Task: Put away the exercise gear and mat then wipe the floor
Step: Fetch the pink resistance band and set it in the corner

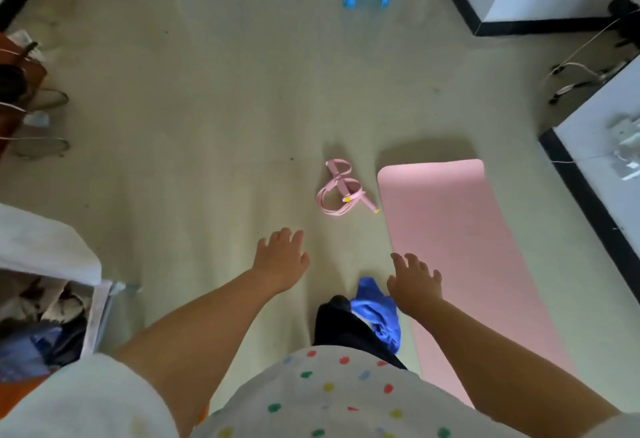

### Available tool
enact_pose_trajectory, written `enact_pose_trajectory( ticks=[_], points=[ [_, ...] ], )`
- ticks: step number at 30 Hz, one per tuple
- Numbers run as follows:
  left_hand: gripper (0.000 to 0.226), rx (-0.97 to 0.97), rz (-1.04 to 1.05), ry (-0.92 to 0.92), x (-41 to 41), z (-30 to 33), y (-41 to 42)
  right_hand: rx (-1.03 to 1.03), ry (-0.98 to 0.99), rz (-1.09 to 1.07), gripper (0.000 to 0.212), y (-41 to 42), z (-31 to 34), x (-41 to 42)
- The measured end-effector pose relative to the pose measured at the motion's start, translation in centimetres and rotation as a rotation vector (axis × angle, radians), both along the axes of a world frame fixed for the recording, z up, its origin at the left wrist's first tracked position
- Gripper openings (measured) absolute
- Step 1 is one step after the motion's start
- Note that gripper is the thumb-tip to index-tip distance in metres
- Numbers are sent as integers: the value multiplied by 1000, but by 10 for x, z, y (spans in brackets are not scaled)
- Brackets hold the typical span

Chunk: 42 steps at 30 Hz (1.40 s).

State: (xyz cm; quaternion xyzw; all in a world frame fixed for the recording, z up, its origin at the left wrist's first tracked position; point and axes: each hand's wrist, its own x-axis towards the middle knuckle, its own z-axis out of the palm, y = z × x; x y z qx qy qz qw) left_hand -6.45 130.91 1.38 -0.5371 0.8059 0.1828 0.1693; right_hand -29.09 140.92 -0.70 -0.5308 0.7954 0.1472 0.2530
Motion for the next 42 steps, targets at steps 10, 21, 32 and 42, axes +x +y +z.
enact_pose_trajectory(
  ticks=[10, 21, 32, 42],
  points=[
    [48, 99, 22, -58, -33, -14, -192, 19, -59, -99, 49, -187, -9, -50],
    [45, 338, -238, -80, -126, -86, -390, 183, -171, -433, 50, -328, -73, -91],
    [49, 452, -192, -206, -219, -436, -468, 330, -242, -416, 46, -440, -408, -163],
    [54, 281, 148, -180, -250, -686, -530, 240, -75, -413, 60, -484, -663, -189]
  ],
)
